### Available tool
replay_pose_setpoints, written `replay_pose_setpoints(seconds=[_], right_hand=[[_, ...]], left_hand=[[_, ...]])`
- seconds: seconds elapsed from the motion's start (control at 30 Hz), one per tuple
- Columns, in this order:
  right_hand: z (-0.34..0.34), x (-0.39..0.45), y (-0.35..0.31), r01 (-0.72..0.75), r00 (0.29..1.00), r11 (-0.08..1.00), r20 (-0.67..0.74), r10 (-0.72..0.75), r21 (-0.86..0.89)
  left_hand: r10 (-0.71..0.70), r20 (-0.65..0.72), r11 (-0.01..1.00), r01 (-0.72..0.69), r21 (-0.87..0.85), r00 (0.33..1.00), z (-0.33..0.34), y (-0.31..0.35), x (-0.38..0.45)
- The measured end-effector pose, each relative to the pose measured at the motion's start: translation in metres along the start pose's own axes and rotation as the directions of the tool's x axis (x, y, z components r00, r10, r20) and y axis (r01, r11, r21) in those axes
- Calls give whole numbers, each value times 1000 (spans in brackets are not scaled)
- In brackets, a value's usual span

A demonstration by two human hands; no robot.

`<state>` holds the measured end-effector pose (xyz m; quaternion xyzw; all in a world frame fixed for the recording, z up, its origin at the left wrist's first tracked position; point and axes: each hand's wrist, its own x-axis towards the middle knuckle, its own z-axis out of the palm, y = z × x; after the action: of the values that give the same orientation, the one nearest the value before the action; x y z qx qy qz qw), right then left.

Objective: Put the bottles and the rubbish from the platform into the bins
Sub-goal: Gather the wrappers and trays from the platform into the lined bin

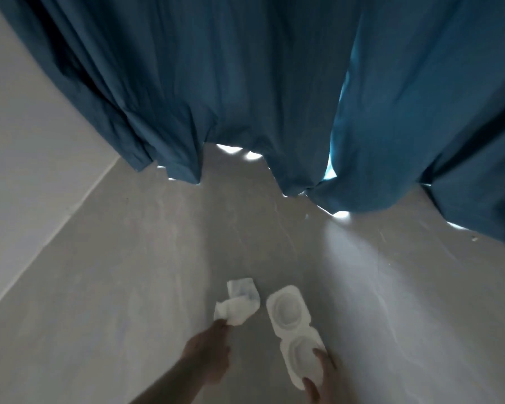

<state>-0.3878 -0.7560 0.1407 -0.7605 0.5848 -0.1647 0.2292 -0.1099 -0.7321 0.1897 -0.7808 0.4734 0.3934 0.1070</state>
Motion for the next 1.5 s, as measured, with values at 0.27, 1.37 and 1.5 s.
replay_pose_setpoints(seconds=[0.27, 1.37, 1.5], right_hand=[[-194, -116, -20, -297, 828, 954, 485, 280, -44], [-320, -312, -256, 279, 627, 939, 703, -336, 200], [-297, -368, -294, 287, 588, 933, 729, -350, 217]], left_hand=[[-175, 11, 962, 173, -211, 985, 14, 39, -221], [-621, -307, 609, 198, -768, 721, 171, -30, -709], [-629, -325, 607, 184, -773, 706, 189, -74, -758]])
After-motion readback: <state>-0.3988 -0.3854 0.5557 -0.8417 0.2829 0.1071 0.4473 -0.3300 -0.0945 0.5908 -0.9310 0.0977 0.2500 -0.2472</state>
